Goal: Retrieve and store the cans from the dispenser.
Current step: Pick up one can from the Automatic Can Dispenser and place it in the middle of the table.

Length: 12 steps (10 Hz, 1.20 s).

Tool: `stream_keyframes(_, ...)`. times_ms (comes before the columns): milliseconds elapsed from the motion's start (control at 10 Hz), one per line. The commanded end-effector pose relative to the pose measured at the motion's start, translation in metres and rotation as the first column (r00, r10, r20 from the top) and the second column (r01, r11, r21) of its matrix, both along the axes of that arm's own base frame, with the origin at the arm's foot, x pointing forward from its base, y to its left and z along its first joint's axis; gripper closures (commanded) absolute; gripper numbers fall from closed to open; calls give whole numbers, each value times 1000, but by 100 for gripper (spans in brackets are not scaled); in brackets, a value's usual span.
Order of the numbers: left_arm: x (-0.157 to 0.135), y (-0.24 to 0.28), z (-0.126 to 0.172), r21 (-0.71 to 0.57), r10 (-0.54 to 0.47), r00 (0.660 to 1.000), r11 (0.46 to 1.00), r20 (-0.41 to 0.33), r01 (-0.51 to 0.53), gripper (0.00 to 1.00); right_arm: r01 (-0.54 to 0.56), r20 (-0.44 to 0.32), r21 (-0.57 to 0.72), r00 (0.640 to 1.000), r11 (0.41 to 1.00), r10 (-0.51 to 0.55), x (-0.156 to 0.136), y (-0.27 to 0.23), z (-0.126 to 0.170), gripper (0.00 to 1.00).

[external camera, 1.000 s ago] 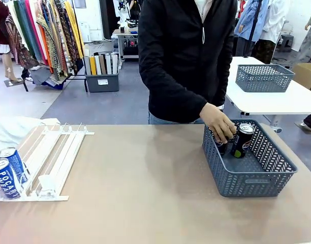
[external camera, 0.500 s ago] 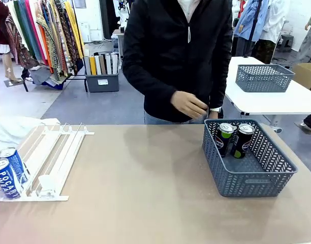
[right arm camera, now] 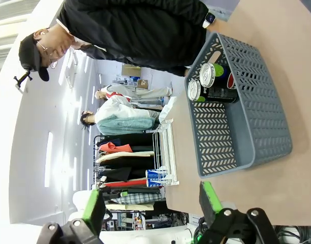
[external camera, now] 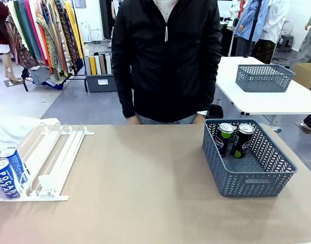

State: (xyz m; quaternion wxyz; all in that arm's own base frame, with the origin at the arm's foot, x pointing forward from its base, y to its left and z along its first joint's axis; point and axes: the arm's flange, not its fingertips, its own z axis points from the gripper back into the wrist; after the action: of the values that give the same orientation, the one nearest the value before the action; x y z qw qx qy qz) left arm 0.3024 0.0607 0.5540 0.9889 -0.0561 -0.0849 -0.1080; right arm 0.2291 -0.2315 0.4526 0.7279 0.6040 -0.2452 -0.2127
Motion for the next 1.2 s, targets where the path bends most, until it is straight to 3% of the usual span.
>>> stream_keyframes(0,13,-14,-11,35,115,993,993,-5,-115,0,-16,2,-14,1000,1000,16,-4,-1,0,0)
stream_keyframes(100,0,0,0,0,0,1000,1000,0,0,0,-16,2,-14,1000,1000,16,-4,-1,0,0)
stream_keyframes(300,6,-18,-4,48,51,999,998,12,-51,0,-16,2,-14,1000,1000,16,-4,-1,0,0)
stream_keyframes(400,21,-27,-29,-49,-2,999,999,-42,0,0,-16,2,-14,1000,1000,16,-4,-1,0,0)
stream_keyframes(700,36,-39,-80,-10,99,995,995,-30,-100,0,-16,2,-14,1000,1000,16,-4,-1,0,0)
stream_keyframes(800,44,-40,-95,83,201,979,976,15,-202,0,-16,2,-14,1000,1000,16,-4,-1,0,0)
stream_keyframes(1100,47,-35,-104,116,254,965,959,57,-259,0,-16,2,-14,1000,1000,16,-4,-1,0,0)
